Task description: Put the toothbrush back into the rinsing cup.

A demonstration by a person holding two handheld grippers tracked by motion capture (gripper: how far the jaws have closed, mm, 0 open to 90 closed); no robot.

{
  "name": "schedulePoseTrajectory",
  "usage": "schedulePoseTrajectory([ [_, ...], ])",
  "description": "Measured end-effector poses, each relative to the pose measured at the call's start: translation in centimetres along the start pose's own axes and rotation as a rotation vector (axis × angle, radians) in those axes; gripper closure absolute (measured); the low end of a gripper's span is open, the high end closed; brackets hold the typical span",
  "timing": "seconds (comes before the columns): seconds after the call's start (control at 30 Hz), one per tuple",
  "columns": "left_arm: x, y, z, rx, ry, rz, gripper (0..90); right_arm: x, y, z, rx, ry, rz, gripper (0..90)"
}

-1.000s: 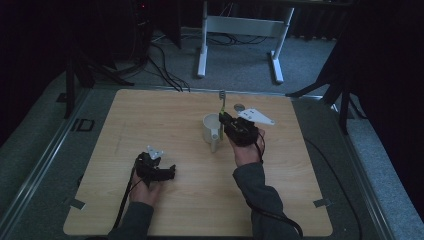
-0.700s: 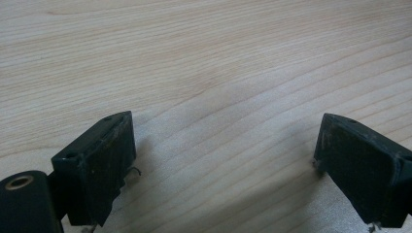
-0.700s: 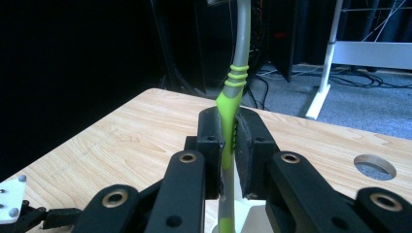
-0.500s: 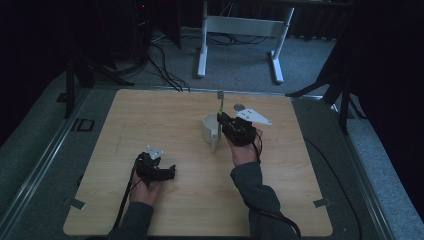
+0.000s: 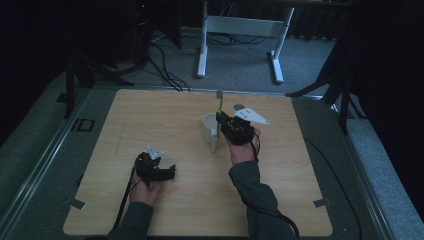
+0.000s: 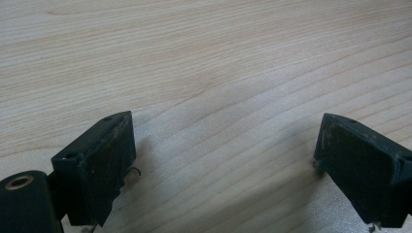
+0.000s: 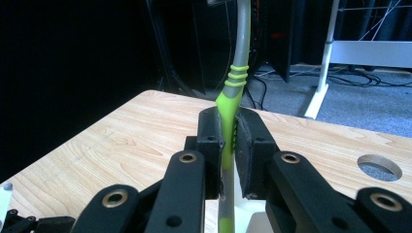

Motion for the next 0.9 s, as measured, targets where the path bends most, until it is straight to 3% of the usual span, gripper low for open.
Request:
schedulePoseTrajectory([
  [0.9, 0.0, 0.0, 0.0, 0.0, 0.0, 0.0, 8.2, -0.33, -0.84, 0.08, 0.005, -0.02, -0.022, 81.4],
])
Point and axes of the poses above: each handheld gripper's, and its own axes: y roughly backward along the jaws, x roughly out of its underside, z roughly to its left, the point moved 10 cm from there along -y, roughly forward along the jaws, and after that the axes turned 2 degrees about z, right-handed, at the moved point
